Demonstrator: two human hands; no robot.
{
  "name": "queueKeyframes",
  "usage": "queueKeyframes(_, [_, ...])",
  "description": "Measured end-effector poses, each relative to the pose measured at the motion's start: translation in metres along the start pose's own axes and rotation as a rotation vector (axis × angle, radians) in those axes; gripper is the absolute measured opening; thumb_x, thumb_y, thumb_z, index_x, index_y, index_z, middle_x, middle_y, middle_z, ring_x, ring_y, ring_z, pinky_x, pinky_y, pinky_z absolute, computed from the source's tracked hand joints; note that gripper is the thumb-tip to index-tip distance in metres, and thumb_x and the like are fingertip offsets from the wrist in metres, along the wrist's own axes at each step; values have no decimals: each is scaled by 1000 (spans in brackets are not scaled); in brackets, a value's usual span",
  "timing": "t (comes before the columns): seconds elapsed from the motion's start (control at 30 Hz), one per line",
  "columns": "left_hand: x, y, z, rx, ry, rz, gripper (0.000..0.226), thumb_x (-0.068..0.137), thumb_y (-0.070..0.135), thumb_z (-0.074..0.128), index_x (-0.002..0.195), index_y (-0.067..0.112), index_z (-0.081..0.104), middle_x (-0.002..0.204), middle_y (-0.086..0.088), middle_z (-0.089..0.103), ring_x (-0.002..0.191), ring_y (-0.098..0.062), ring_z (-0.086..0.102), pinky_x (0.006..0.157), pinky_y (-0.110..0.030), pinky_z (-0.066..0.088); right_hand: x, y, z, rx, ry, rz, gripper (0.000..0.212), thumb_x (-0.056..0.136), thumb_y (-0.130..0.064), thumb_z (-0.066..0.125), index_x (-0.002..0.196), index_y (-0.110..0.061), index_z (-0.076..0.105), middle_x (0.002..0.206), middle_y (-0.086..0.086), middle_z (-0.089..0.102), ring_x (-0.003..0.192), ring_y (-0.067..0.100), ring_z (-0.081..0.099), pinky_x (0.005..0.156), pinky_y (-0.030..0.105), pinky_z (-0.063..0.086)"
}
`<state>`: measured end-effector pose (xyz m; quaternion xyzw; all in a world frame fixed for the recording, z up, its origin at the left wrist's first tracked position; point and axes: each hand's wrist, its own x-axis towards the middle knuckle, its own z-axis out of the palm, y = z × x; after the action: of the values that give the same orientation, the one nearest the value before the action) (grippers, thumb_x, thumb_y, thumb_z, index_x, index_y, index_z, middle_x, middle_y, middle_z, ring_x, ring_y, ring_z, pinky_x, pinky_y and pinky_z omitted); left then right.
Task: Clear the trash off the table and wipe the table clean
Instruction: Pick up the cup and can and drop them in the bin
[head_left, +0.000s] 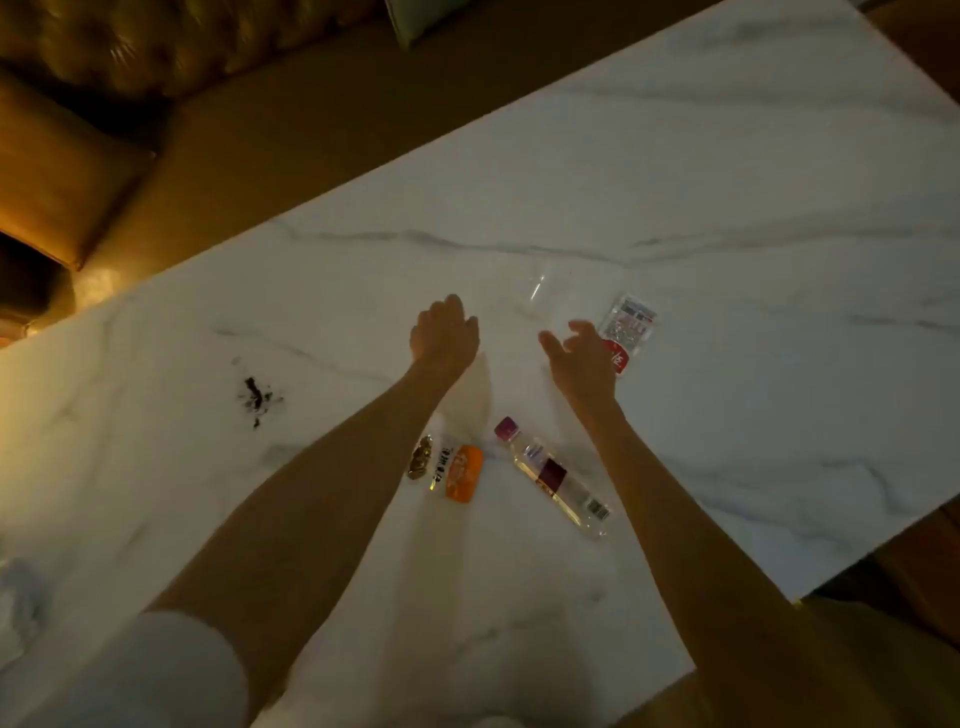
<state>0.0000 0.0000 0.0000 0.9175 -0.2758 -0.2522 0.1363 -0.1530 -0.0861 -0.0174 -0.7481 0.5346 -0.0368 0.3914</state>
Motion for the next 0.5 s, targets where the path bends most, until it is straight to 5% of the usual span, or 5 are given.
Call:
queueKeyframes(0.2, [40,12,20,-251,-134,-41,43,97,28,48,133,5,49,135,-14,56,126,-30,51,103,-33,39,72,-36,17,162,-4,265,75,92,-49,54,142,1,29,142,22,45,126,36,50,102,40,42])
queueKeyframes(0.37, [55,35,46,-561,-311,-74,57,96,30,50,145,5,35,145,-15,46,130,-29,48,112,-43,37,84,-21,27,286,-108,233,70,94,-39,55,150,-9,25,152,13,38,136,31,41,110,39,35])
queueKeyframes(0.5, [56,33,56,-744,-359,-153,68,89,46,56,144,13,35,142,-12,48,124,-30,53,106,-48,43,91,-5,34,368,-202,234,69,85,-44,60,145,-20,36,141,10,52,121,30,57,104,50,46])
